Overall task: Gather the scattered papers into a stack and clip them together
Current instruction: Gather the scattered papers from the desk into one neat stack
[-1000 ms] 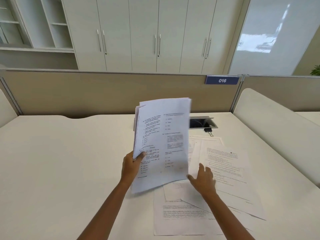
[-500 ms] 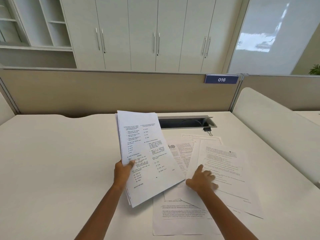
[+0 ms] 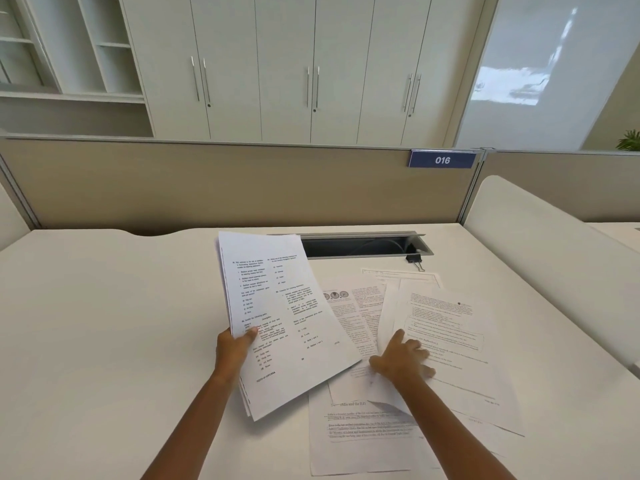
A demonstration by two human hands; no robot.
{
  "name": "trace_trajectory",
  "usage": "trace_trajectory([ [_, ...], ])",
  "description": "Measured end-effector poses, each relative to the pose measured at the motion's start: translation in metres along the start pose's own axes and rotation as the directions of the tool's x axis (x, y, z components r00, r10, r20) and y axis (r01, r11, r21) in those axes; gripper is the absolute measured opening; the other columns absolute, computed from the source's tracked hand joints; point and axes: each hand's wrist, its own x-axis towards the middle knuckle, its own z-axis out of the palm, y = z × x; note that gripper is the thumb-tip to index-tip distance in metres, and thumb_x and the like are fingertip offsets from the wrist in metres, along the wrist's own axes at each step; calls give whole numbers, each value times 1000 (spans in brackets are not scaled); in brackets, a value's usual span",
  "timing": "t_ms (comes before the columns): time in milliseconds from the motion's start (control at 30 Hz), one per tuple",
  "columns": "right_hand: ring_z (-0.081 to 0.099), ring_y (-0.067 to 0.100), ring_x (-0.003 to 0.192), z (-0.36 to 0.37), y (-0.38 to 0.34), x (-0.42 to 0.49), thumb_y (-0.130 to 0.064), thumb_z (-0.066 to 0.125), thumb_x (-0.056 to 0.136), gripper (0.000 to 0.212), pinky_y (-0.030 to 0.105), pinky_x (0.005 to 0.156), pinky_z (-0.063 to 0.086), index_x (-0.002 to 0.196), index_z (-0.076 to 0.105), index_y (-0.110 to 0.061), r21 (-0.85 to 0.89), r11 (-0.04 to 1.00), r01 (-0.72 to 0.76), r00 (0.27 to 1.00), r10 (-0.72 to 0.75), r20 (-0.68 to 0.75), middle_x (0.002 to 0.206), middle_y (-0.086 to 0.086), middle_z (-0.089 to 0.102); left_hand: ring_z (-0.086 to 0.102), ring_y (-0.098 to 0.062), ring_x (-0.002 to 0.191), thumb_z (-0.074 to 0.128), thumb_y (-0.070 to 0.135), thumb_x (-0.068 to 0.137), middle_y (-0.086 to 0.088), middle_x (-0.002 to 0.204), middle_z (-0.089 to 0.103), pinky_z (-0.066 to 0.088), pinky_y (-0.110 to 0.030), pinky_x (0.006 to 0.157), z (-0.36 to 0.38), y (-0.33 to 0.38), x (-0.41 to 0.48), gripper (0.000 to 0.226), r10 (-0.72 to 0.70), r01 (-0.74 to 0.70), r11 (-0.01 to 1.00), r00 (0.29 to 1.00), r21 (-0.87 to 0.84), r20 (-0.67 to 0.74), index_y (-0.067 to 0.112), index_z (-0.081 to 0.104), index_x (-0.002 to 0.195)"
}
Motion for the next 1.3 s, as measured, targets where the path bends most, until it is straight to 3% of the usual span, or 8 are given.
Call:
trace_trajectory([
  [233,61,27,86,-10,9,-2,-6,47,85,60,33,74,51,138,18,-5,36,970,242,939,-224,-261,99,13,61,61,-37,89,56,3,87,-27,117,62,51,-46,86,-9,-4,2,31,-75,76,997,994,-10,80,-6,56,117],
  [433,57,21,70,-22,-30,-44,-3,41,90,49,22,54,48,137,29,-6,115,833,542,810,-480,-338,106,15,64,63,-38,91,58,2,86,-25,109,64,51,-46,87,10,-11,-6,34,-182,166,982,955,87,233,-6,56,119],
  [567,65,32,91,2,-61,-73,-5,42,88,50,39,77,57,137,29,-11,193,750,632,772,-591,-232,115,18,62,64,-39,87,55,0,87,-27,109,65,56,-44,77,25,-16,-12,34,-222,191,973,922,127,317,-7,55,120],
  [700,61,33,102,19,-69,-92,-10,39,90,45,36,84,50,134,33,-11,200,733,650,759,-634,-146,116,17,61,65,-33,80,49,6,91,-21,98,67,58,-33,59,28,-20,-12,33,-236,213,972,904,102,356,-4,53,122],
  [867,55,25,117,29,-66,-96,-35,41,93,48,32,98,44,136,37,-14,308,719,623,753,-658,13,132,9,54,59,-28,106,30,49,94,-8,117,62,47,-40,93,30,-22,-9,44,-223,230,972,873,36,434,21,54,118],
  [1000,55,17,114,25,-56,-90,-51,41,90,52,26,95,39,123,54,-14,483,680,552,734,-671,106,129,4,58,64,-17,80,63,27,85,-5,93,68,52,-23,62,30,-23,-10,32,-188,162,982,880,96,437,7,62,111],
  [1100,54,9,94,15,-43,-75,-41,45,92,30,20,85,39,99,64,-20,554,643,529,771,-637,4,109,3,65,64,-30,84,61,-2,82,-18,100,65,56,-28,66,28,-28,-7,39,-167,140,985,905,97,391,-8,54,121],
  [1300,42,26,129,-7,6,-25,-18,58,88,52,26,106,30,134,40,-2,503,726,469,870,-283,-403,137,15,46,62,-29,88,58,5,87,-9,93,66,48,-39,92,16,-25,-5,32,-61,45,998,935,52,349,0,56,119],
])
